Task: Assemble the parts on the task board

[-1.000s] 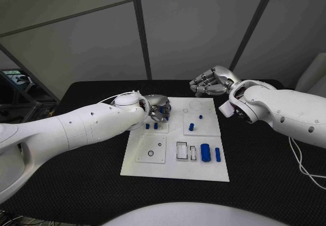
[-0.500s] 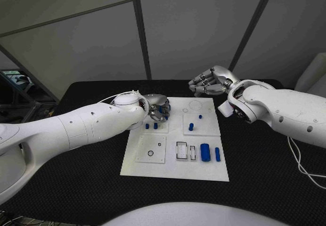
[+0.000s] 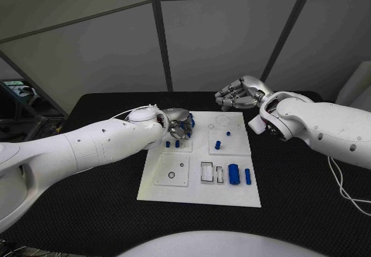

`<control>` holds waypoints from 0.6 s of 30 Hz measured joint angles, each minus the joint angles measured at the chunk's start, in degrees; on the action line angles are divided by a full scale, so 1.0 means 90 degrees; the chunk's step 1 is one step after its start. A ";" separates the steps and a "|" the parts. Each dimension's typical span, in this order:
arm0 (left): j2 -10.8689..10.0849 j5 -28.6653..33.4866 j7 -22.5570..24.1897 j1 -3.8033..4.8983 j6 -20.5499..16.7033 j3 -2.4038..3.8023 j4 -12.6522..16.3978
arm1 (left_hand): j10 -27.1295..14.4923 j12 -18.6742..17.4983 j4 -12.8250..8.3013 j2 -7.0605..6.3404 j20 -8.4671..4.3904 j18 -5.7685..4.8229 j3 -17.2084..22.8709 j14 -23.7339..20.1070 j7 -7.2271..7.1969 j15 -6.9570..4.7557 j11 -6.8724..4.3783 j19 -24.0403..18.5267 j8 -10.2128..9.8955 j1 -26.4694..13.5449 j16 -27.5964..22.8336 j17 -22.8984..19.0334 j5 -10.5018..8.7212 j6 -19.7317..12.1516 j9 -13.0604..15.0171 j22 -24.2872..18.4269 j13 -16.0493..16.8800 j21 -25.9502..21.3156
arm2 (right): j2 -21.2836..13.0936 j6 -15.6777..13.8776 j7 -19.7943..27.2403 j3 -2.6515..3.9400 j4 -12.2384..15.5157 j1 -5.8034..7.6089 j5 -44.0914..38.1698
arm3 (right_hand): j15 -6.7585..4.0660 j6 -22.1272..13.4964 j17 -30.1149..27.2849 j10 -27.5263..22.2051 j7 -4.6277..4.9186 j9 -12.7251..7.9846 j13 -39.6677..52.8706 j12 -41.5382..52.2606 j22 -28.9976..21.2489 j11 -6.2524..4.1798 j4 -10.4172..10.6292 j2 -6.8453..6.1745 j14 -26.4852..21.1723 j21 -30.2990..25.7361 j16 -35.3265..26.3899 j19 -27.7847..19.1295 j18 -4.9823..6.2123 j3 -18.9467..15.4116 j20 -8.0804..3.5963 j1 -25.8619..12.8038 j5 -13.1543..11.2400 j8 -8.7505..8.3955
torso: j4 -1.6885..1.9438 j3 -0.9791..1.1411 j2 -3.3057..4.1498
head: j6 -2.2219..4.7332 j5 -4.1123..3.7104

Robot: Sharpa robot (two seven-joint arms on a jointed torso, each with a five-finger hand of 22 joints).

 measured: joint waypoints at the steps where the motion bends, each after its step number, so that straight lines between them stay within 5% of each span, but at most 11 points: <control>1: -0.0033 0.0013 0.0006 -0.0003 -0.0019 0.0000 0.0027 | 0.0000 0.0000 0.0000 0.0000 0.0000 0.0000 0.0000 0.0000 0.0000 0.0000 0.0000 0.0000 0.0000 0.0000 0.0000 -0.0006 0.0000 0.0000 0.0000 0.0007 -0.0005 0.0000 | -0.0001 0.0000 0.0000 0.0000 0.0000 0.0000 0.0000 | 0.0000 0.0000 0.0000 0.0000 0.0000 0.0000 0.0000 0.0000 0.0000 0.0000 0.0000 0.0000 0.0000 0.0000 0.0000 0.0000 0.0000 0.0000 0.0000 0.0000 0.0000 0.0000 | 0.0002 -0.0001 -0.0001 | 0.0002 -0.0002; 3: -0.0101 0.0045 0.0016 -0.0009 -0.0058 0.0021 0.0071 | 0.0000 -0.0030 0.0000 0.0000 0.0000 -0.0001 0.0000 0.0000 0.0000 0.0000 0.0000 0.0000 0.0000 0.0000 0.0000 -0.0009 0.0000 0.0000 -0.0001 0.0007 -0.0007 0.0000 | -0.0004 0.0001 0.0000 0.0000 0.0000 0.0000 0.0000 | 0.0000 0.0000 0.0000 0.0000 0.0000 0.0000 0.0000 0.0000 0.0000 0.0000 0.0000 0.0000 0.0000 0.0000 0.0000 0.0000 0.0000 0.0000 0.0000 0.0000 0.0000 0.0000 | 0.0002 -0.0001 -0.0001 | 0.0007 -0.0003; 11: -0.0421 0.0197 0.0036 -0.0003 -0.0224 0.0303 0.0344 | 0.0001 -0.0031 0.0000 -0.0001 0.0000 -0.0001 0.0000 0.0000 0.0023 0.0000 0.0002 0.0000 0.0000 -0.0051 0.0000 -0.0016 0.0000 0.0023 -0.0013 0.0007 -0.0015 0.0000 | -0.0015 0.0002 0.0000 0.0000 -0.0007 0.0000 0.0000 | 0.0000 0.0000 0.0000 0.0000 0.0000 0.0000 0.0001 0.0000 0.0000 0.0000 0.0000 0.0000 0.0000 0.0000 0.0000 0.0000 0.0000 0.0000 0.0000 0.0000 0.0000 0.0000 | 0.0005 -0.0001 -0.0004 | 0.0037 -0.0004; 18: -0.0689 0.0325 0.0050 -0.0002 -0.0283 0.0366 0.0529 | 0.0045 -0.0073 0.0000 -0.0001 0.0000 -0.0003 0.0000 0.0000 0.0023 0.0000 0.0001 0.0000 -0.0001 -0.0051 0.0000 -0.0015 0.0000 0.0023 -0.0027 0.0013 -0.0023 0.0000 | -0.0015 0.0004 0.0000 0.0000 -0.0023 -0.0001 0.0000 | 0.0000 0.0000 0.0001 0.0000 0.0000 0.0000 0.0001 0.0000 0.0001 0.0000 0.0000 0.0000 0.0000 0.0000 0.0000 0.0000 0.0000 0.0000 0.0000 0.0000 0.0000 0.0000 | 0.0006 -0.0001 -0.0005 | 0.0060 -0.0005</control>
